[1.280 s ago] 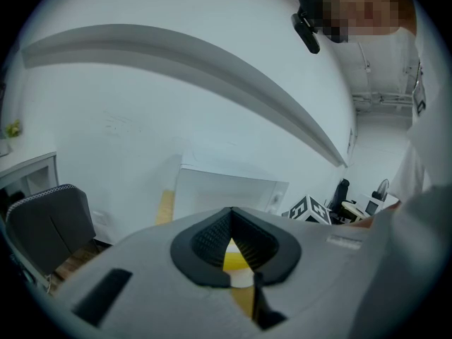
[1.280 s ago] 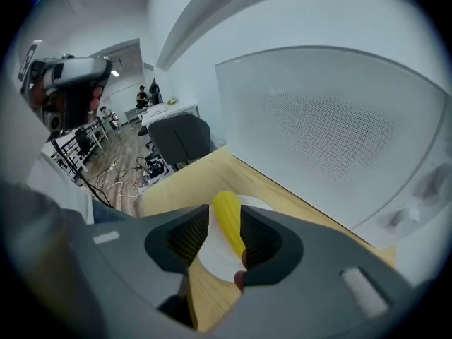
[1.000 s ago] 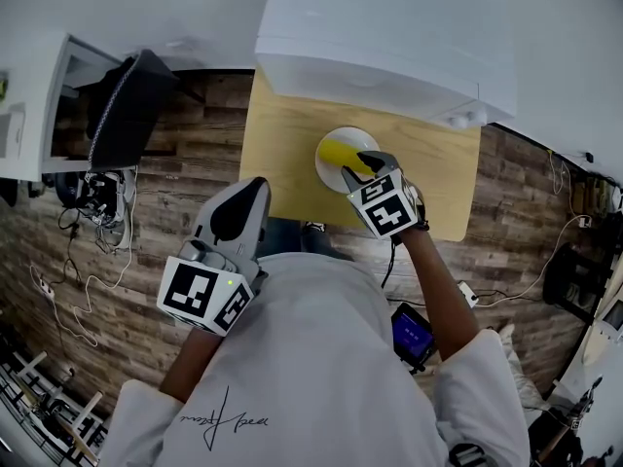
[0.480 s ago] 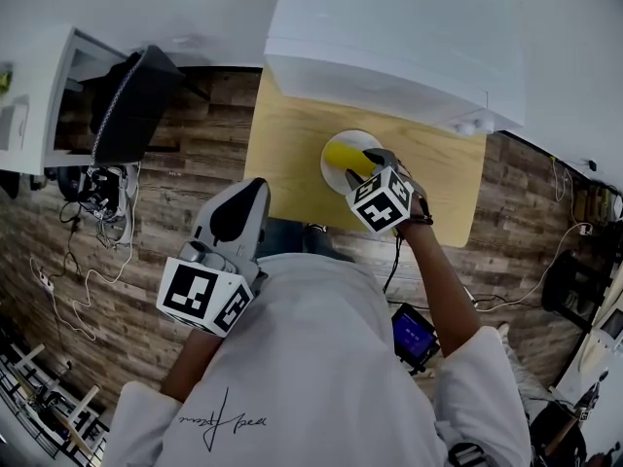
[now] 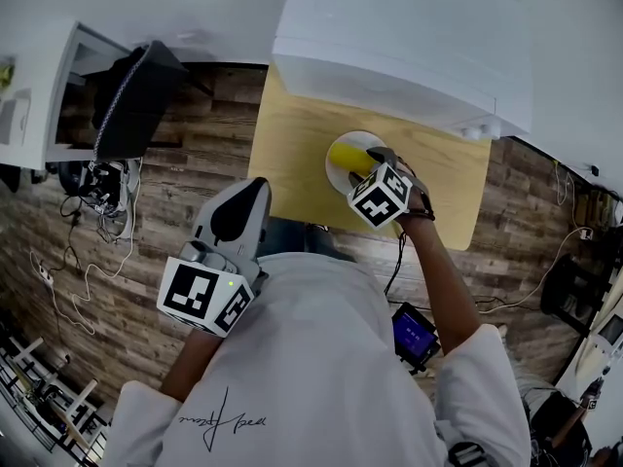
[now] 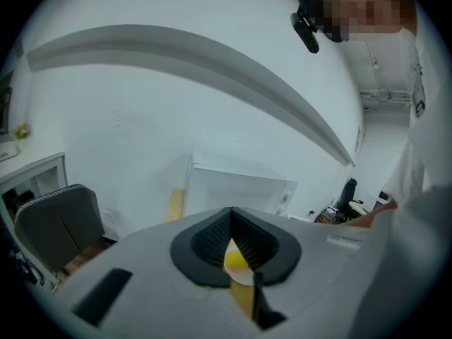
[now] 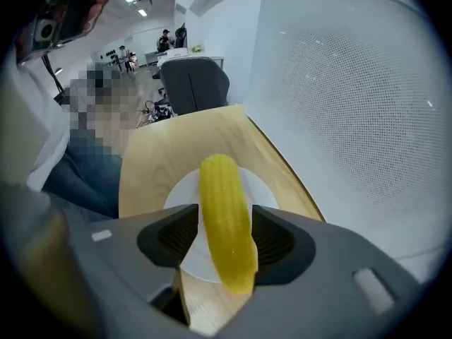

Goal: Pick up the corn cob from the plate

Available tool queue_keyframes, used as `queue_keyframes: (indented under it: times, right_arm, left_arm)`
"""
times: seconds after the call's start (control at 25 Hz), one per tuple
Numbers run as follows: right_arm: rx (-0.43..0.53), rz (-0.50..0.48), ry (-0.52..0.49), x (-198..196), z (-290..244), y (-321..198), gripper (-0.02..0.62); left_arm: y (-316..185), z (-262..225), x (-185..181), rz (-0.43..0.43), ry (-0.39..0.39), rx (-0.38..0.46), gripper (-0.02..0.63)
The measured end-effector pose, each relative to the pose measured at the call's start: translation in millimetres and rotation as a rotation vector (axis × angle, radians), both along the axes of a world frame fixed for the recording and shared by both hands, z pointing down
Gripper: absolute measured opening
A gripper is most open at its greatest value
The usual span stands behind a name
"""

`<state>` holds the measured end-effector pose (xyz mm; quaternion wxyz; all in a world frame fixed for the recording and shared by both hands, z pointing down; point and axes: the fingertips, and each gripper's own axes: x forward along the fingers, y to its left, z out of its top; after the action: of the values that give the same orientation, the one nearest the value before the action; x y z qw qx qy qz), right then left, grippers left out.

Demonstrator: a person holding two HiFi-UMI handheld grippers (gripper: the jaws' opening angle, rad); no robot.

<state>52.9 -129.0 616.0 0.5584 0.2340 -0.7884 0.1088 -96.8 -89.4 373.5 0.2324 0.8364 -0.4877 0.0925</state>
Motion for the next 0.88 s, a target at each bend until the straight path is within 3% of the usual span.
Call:
queue_keyframes:
  times: [0.88]
  right_arm:
    - [-0.039,-0.107,0.059,-8,23,-4,0.268]
  left_arm:
    - [-6,2,-10,0.005,-0.021,-0.011,-0.006]
